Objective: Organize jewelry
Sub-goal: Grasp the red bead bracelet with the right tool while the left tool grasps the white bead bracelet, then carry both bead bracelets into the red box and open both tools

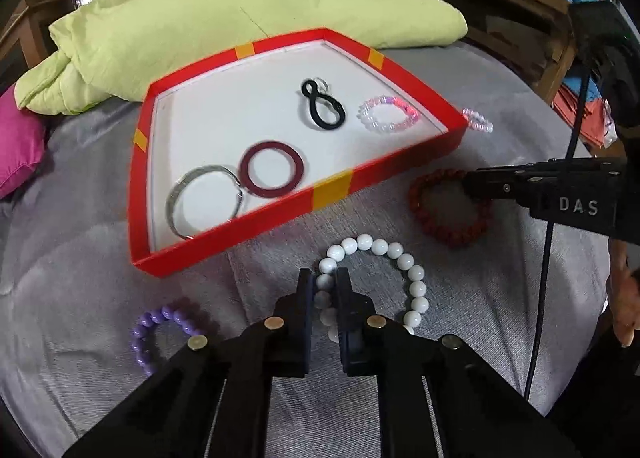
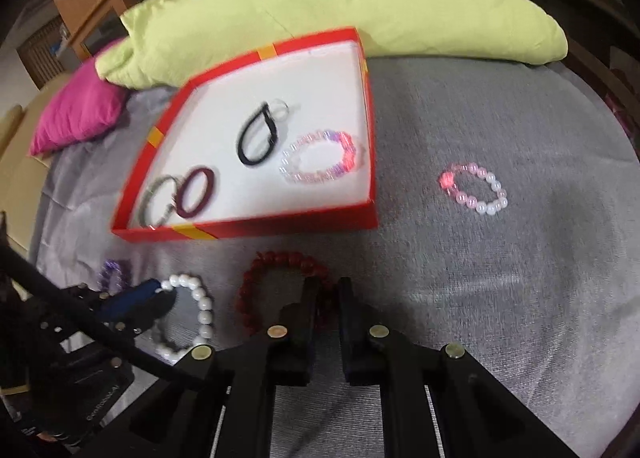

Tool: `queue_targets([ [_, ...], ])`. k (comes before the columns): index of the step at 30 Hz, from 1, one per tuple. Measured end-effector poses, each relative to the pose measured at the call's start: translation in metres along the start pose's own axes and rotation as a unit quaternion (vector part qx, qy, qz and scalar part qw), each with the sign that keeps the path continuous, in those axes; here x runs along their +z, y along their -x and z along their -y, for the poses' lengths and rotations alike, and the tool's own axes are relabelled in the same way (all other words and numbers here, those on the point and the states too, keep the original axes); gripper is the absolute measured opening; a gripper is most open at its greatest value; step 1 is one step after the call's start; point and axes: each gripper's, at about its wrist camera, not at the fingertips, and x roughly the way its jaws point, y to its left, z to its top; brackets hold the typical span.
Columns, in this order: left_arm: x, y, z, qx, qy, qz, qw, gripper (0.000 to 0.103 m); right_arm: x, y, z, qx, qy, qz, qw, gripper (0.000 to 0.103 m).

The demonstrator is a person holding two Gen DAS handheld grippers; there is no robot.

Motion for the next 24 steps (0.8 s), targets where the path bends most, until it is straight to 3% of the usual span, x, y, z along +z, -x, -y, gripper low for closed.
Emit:
queue_targets([
  [12, 0.01, 0.045, -0.024, -0.01, 0.027, 0.08, 0.9964, 0.01, 0.007, 0.045, -0.007, 0.114, -0.013, 0.085, 0.99, 0.011],
  [24, 0.021, 0.067, -0.043, -0.001, 0.058, 0.136, 0.989, 0.01, 0.011, 0.076, -0.008, 0.16, -0.033, 0.162, 0.973, 0.011],
])
